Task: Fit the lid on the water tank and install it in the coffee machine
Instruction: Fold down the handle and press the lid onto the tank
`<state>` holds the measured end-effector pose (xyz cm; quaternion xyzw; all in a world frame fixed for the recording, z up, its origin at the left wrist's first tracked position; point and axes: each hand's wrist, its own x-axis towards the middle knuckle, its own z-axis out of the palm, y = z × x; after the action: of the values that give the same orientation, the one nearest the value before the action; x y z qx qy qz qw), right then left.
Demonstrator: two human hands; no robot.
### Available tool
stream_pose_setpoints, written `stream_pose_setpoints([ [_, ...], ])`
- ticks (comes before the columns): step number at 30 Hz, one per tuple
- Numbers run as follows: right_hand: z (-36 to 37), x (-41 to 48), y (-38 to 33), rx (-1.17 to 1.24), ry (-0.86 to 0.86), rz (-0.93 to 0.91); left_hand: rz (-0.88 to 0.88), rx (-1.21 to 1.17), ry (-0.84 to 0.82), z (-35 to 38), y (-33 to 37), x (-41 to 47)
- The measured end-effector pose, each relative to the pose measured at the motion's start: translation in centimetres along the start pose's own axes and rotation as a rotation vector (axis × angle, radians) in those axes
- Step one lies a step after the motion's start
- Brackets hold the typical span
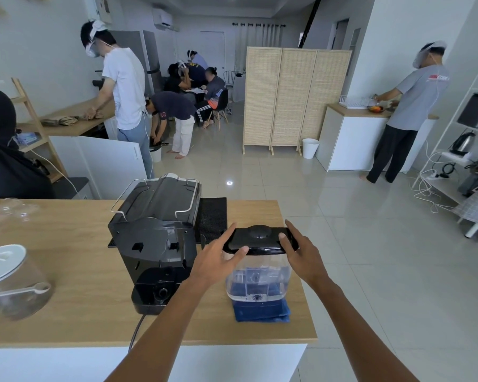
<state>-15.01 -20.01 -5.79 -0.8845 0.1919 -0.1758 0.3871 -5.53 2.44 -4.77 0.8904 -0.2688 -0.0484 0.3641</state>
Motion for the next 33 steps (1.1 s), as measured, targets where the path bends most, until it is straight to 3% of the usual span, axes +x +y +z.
stream_pose_setpoints([
  [6,0.3,0.1,0.3,-0.048,-0.011,-0.007,0.067,0.01,0.051,0.3,-0.7,0.4],
  [23,0.9,-1.2,3.2,0.258,-0.127,-0.138,0.132,-0.287,-0.057,2.1,-2.6,0.3],
  [33,1.1,-0.5,3.8,0.26,-0.132,-0.185,0.049,-0.374,-0.036,3.0,-3.1,-1.0],
])
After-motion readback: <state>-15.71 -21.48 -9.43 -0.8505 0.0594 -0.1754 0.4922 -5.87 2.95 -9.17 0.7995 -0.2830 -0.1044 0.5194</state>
